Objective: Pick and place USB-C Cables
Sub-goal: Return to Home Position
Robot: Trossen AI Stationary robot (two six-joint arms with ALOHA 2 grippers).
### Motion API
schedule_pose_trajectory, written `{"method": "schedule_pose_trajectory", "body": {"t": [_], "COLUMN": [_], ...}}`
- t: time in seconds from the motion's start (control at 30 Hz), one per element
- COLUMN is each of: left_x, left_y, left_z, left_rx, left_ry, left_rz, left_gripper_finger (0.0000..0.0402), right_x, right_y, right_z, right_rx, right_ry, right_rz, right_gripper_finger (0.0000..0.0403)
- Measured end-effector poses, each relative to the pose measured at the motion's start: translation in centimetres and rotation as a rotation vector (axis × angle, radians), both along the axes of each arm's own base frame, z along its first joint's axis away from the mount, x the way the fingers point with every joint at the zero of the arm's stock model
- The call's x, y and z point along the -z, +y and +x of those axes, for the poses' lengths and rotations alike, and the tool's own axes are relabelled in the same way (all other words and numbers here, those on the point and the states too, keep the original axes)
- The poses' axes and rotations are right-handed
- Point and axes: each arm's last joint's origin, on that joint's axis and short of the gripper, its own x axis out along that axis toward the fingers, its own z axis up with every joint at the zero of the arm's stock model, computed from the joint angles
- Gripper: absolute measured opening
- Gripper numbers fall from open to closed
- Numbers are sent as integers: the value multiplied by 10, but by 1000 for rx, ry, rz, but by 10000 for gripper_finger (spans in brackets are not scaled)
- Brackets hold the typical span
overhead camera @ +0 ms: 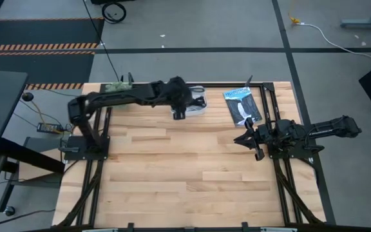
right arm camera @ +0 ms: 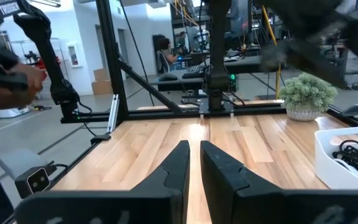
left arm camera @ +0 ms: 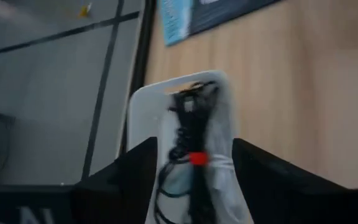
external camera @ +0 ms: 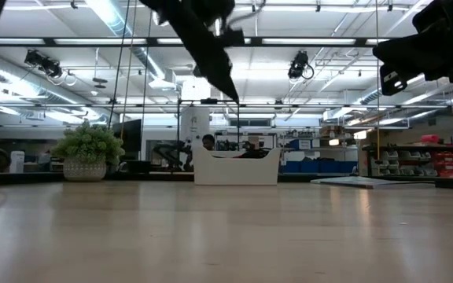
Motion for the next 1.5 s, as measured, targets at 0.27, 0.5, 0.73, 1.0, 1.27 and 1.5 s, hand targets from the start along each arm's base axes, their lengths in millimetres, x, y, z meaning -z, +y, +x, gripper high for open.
{"method": "schedule_pose_trajectory", "body": {"t": [0.27, 0.5, 0.73, 1.0, 1.27, 1.5], "left_x": [-26, 12, 65, 76, 68, 74], "left_y": [-38, -69, -106, -134, -137, -132], "left_z": [-34, -42, -72, -123, -177, -213], "left_rx": [50, 115, 115, 114, 126, 109], "left_ry": [77, 233, 348, 185, -127, -353], "left_rz": [-181, -394, -455, -509, -571, -536], "left_gripper_finger": [172, 156, 155, 155, 155, 155], "right_x": [0, 0, 0, 0, 1, 1], "right_y": [0, 0, 0, 0, 0, 0], "right_z": [0, 0, 0, 0, 1, 1], "right_rx": [0, 0, 0, -1, -2, -2], "right_ry": [-3, -3, -3, 0, 8, 8], "right_rz": [0, 0, 0, 0, -1, -1], "right_gripper_finger": [45, 45, 45, 45, 45, 45]}}
